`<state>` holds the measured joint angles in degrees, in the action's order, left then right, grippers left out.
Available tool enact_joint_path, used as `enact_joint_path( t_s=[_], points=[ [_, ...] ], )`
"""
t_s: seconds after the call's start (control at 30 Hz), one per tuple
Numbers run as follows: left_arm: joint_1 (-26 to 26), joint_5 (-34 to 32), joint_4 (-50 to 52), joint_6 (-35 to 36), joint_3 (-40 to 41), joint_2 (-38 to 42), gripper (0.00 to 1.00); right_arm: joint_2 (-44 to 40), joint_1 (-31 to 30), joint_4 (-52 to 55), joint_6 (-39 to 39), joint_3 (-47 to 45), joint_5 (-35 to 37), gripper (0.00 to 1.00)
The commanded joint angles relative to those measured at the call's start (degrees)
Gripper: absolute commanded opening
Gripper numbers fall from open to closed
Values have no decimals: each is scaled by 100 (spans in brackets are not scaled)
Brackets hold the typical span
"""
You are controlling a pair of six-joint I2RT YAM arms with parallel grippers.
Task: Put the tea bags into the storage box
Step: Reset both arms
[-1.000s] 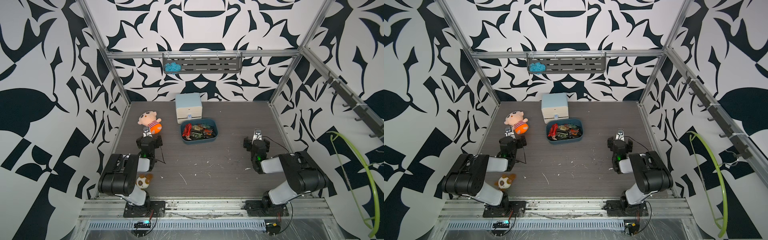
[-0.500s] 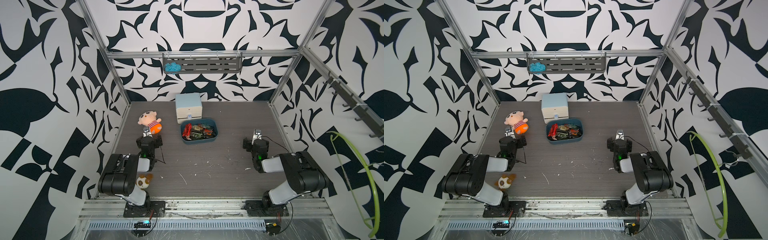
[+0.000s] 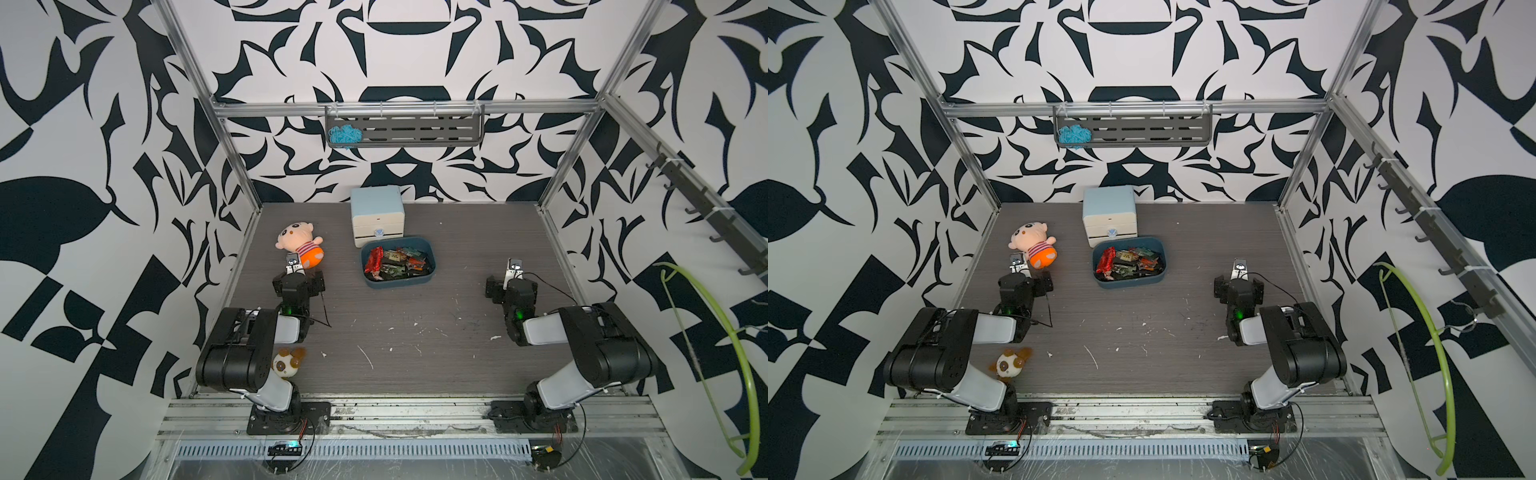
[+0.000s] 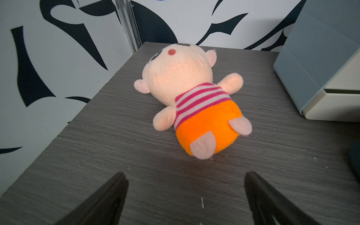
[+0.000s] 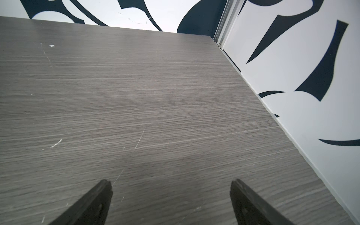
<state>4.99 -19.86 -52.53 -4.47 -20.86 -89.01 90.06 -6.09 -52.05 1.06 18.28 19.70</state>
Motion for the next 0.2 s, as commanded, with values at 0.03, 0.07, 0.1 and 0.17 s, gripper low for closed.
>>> enact_joint_path(
  t_s=[0.03,0.07,0.1,0.17],
  points=[
    [-25,52,-108,25,43,15,100,-59,37,-82,48,185,-70,99],
    [-25,52,-112,25,40,15,100,-67,41,-57,52,192,-72,99],
    [-25,52,-112,25,39,17,100,-83,46,-57,61,178,-77,100],
    [-25,52,-109,26,40,16,100,-102,46,-61,46,156,-68,100]
  ],
)
